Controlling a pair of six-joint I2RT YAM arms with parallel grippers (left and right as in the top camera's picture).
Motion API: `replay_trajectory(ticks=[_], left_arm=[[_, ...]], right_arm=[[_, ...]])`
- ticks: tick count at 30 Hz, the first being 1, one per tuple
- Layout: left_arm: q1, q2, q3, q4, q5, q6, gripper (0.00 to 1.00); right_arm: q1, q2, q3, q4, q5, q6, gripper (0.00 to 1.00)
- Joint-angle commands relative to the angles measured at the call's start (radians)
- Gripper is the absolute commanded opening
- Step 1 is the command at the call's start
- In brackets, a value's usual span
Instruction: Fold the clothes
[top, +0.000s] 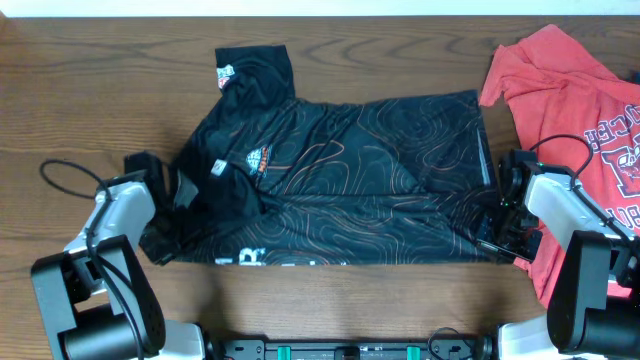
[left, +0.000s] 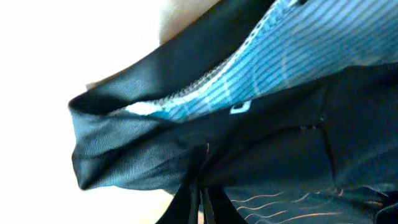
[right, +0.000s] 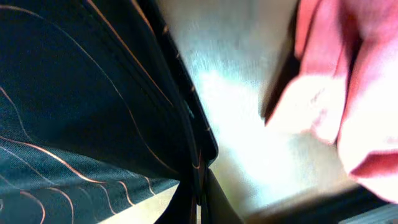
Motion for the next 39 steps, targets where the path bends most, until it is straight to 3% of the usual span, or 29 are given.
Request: replay_trajectory(ticks=[1, 10, 11, 12, 13, 14, 15, 20, 23, 27, 34, 39], left_arm=[[0.003, 0.006, -0.011, -0.042, -0.008, -0.011, 0.06], [0.003, -0.106, 0.027, -0.093, -0.008, 0.000, 0.06], [0.003, -0.133, 0.039, -0.093, -0.007, 0.000, 0.10], [0.003, -0.170, 0.053, -0.092, 0.000, 0.000, 0.53], [0.003, -0.192, 0.064, -0.092, 0.014, -0.001, 0.68], [0.003, -0.215, 0.078, -0.092, 0.032, -0.001, 0.93], [0.002, -0.237, 0.097, -0.090, 0.060, 0.000, 0.99], [-0.049, -0.261, 0.203, 0.043, 0.175, 0.064, 0.98], [-0.105, -0.207, 0.300, 0.116, 0.196, 0.113, 0.98], [-0.172, -0.056, 0.456, 0.236, 0.255, 0.222, 0.98], [-0.187, 0.278, 0.689, 0.458, 0.280, 0.221, 0.98], [-0.188, 0.451, 0.735, 0.618, 0.280, 0.220, 0.98]], right_arm=[[-0.011, 0.008, 0.000, -0.029, -0.030, 0.028, 0.01], [-0.011, -0.103, 0.069, -0.065, -0.049, 0.042, 0.02], [-0.011, -0.133, 0.092, -0.068, -0.049, 0.042, 0.04], [-0.011, -0.166, 0.118, -0.067, -0.049, 0.037, 0.18], [-0.011, -0.184, 0.132, -0.061, -0.049, 0.034, 0.38], [-0.011, -0.206, 0.149, -0.048, -0.049, 0.033, 0.54], [-0.011, -0.226, 0.164, -0.033, -0.053, 0.024, 0.59], [-0.010, -0.282, 0.182, 0.076, -0.172, -0.118, 0.66], [-0.010, -0.283, 0.182, 0.087, -0.206, -0.124, 0.70], [-0.006, -0.283, 0.181, 0.082, -0.207, -0.124, 0.70], [-0.006, -0.283, 0.181, 0.064, -0.206, -0.124, 0.70], [-0.006, -0.283, 0.181, 0.068, -0.206, -0.124, 0.70]])
